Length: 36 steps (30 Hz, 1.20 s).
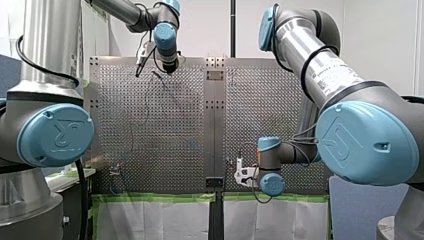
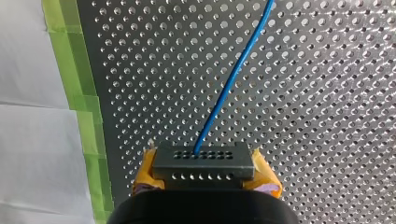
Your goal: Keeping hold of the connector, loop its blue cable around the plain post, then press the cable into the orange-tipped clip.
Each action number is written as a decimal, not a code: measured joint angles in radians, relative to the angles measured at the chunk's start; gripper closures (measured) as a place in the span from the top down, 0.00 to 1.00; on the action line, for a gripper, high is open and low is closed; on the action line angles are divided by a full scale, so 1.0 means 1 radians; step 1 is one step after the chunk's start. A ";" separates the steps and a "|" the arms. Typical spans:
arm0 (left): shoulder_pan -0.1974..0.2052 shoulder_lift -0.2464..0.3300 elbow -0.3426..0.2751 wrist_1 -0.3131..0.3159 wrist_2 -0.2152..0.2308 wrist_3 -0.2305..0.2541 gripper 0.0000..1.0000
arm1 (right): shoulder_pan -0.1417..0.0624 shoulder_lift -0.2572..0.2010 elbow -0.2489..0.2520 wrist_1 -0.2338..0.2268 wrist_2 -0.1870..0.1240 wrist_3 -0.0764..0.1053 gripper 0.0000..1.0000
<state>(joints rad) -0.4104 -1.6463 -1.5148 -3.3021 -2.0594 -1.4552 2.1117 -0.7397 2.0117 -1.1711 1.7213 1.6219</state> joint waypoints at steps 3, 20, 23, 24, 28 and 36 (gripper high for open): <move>0.002 -0.032 0.028 0.032 -0.016 0.000 1.00 | 0.000 0.000 0.000 0.000 0.000 0.000 0.00; 0.008 -0.189 0.084 0.194 -0.112 0.113 1.00 | 0.000 0.000 -0.001 0.002 0.000 0.001 0.00; 0.008 -0.204 0.102 0.225 -0.138 0.145 1.00 | 0.001 0.000 0.000 0.001 0.000 0.001 0.00; 0.008 -0.207 0.107 0.234 -0.144 0.154 1.00 | 0.001 0.000 0.000 0.002 0.000 0.001 0.00; 0.008 -0.221 0.116 0.253 -0.173 0.192 1.00 | 0.002 0.000 -0.001 0.002 0.000 0.001 0.00; 0.010 -0.253 0.117 0.260 -0.224 0.277 1.00 | 0.003 0.000 -0.001 0.001 0.000 0.000 0.00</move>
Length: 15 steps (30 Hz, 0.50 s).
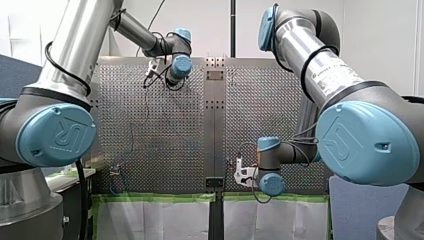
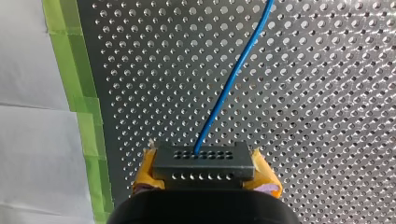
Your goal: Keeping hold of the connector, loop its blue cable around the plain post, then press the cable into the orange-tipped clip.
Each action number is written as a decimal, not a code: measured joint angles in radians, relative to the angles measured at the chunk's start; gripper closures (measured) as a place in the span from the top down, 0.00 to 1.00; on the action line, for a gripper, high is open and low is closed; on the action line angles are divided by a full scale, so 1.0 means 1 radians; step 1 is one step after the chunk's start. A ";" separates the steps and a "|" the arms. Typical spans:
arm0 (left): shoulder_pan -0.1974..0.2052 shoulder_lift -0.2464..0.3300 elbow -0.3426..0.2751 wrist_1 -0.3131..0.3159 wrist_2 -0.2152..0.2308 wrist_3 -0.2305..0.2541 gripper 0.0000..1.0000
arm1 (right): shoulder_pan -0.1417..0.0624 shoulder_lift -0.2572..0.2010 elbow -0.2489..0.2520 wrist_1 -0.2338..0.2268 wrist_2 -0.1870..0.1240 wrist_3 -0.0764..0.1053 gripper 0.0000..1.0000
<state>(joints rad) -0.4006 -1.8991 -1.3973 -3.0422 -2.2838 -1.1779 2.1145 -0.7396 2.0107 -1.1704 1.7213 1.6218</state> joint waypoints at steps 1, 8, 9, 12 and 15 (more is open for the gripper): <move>0.000 -0.007 0.000 0.001 -0.003 0.009 1.00 | 0.000 0.000 0.000 0.000 0.000 0.000 0.00; 0.004 -0.057 0.002 0.016 -0.013 0.081 1.00 | 0.002 0.000 0.000 -0.001 0.000 -0.001 0.00; 0.006 -0.059 0.002 0.018 -0.016 0.089 1.00 | 0.002 0.000 0.001 -0.001 0.000 -0.002 0.00; 0.015 -0.063 0.005 0.023 -0.024 0.120 1.00 | 0.003 0.000 0.001 -0.003 0.000 -0.003 0.00; 0.025 -0.064 0.007 0.024 -0.030 0.153 1.00 | 0.003 0.000 0.000 -0.005 0.000 -0.003 0.00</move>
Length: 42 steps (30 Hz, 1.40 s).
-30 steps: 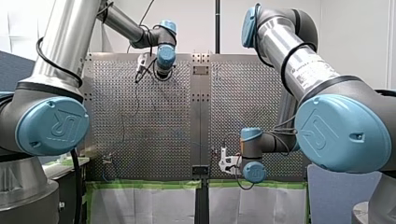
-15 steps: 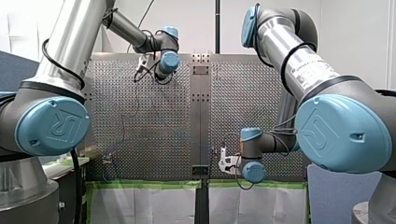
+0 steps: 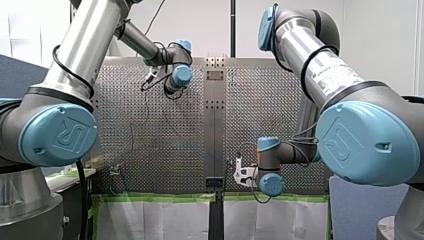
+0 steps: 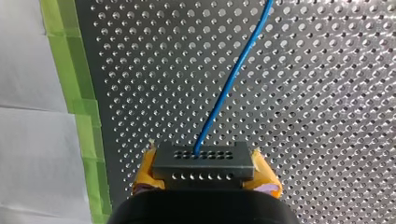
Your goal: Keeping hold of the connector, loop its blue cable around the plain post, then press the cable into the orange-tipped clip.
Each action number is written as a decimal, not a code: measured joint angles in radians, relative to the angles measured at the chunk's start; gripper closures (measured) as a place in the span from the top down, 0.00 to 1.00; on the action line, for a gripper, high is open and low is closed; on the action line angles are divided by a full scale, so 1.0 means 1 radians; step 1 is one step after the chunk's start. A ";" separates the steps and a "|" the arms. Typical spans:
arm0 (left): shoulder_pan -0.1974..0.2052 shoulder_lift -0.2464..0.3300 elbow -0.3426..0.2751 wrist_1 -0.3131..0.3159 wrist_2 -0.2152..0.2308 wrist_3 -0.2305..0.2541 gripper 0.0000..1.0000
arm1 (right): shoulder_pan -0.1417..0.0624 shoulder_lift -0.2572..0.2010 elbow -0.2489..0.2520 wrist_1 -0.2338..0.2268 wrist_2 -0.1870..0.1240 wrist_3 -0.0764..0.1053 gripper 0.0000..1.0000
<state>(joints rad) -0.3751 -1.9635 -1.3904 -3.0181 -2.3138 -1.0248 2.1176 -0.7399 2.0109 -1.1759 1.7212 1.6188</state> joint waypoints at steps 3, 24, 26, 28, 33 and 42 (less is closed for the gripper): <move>0.011 0.000 0.002 0.000 -0.003 0.029 1.00 | 0.001 0.000 0.000 -0.001 0.000 0.000 0.00; 0.031 -0.078 0.002 -0.034 0.007 -0.039 1.00 | 0.001 0.000 0.000 0.009 0.000 -0.001 0.00; 0.037 -0.083 0.001 -0.034 0.002 -0.046 1.00 | 0.001 0.000 0.000 0.009 0.000 -0.002 0.00; 0.041 -0.087 0.001 -0.034 -0.001 -0.049 1.00 | 0.001 0.001 0.000 0.009 0.000 -0.002 0.00; 0.042 -0.115 0.001 -0.040 0.004 -0.060 1.00 | 0.002 0.000 0.000 0.009 0.000 -0.002 0.00; 0.035 -0.189 0.001 -0.046 0.026 -0.092 1.00 | 0.001 0.000 0.000 0.008 0.000 -0.002 0.00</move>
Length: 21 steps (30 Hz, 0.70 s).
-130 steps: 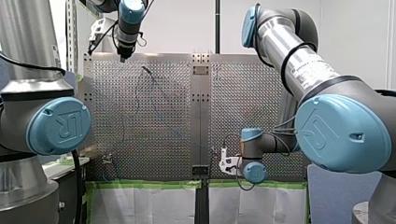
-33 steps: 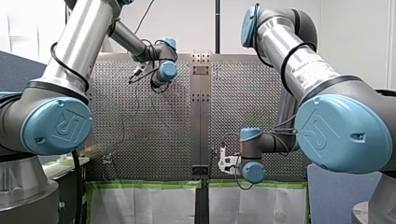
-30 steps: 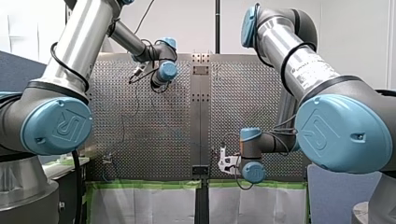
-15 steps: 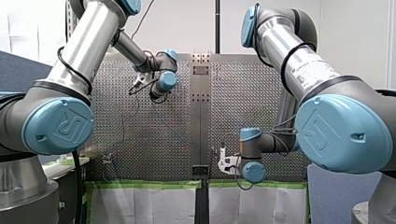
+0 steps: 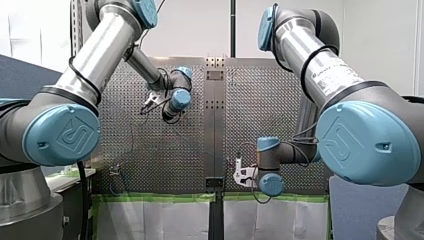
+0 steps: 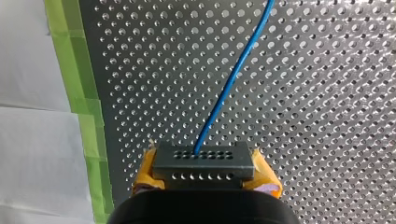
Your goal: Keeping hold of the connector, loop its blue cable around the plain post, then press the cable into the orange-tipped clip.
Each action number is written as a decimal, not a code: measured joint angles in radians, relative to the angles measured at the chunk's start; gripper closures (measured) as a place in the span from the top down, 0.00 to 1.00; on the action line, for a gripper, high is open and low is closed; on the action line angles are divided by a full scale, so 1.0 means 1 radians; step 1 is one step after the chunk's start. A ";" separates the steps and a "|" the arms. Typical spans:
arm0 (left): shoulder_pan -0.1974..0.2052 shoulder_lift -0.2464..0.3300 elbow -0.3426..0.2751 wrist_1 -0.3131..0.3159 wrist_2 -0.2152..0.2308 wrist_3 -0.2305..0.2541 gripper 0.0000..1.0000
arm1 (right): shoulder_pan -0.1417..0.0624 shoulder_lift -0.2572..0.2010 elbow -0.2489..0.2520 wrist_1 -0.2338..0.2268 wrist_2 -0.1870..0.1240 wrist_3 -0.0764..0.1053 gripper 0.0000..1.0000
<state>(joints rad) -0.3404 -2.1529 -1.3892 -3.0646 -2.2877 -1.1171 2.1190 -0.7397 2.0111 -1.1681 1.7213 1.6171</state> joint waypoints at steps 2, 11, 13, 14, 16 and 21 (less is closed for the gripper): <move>0.000 -0.017 -0.003 0.001 -0.002 -0.007 1.00 | 0.000 0.000 0.000 0.000 0.000 0.000 0.00; -0.009 -0.084 -0.020 0.019 0.021 -0.029 1.00 | 0.000 0.000 0.000 0.002 0.000 0.000 0.00; -0.013 -0.093 -0.021 0.021 0.033 -0.033 1.00 | 0.000 0.000 0.000 0.002 0.000 0.000 0.00; -0.016 -0.097 -0.021 0.023 0.040 -0.036 1.00 | 0.000 0.000 0.000 0.002 0.000 0.000 0.00; -0.022 -0.100 -0.021 0.028 0.049 -0.039 1.00 | 0.000 0.000 0.000 0.002 0.000 0.000 0.00; -0.030 -0.103 -0.021 0.031 0.057 -0.042 1.00 | 0.000 0.000 0.000 0.002 0.000 0.000 0.00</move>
<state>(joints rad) -0.3707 -2.2563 -1.4107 -3.0334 -2.2307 -1.1589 2.1191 -0.7393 2.0115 -1.1660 1.7212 1.6171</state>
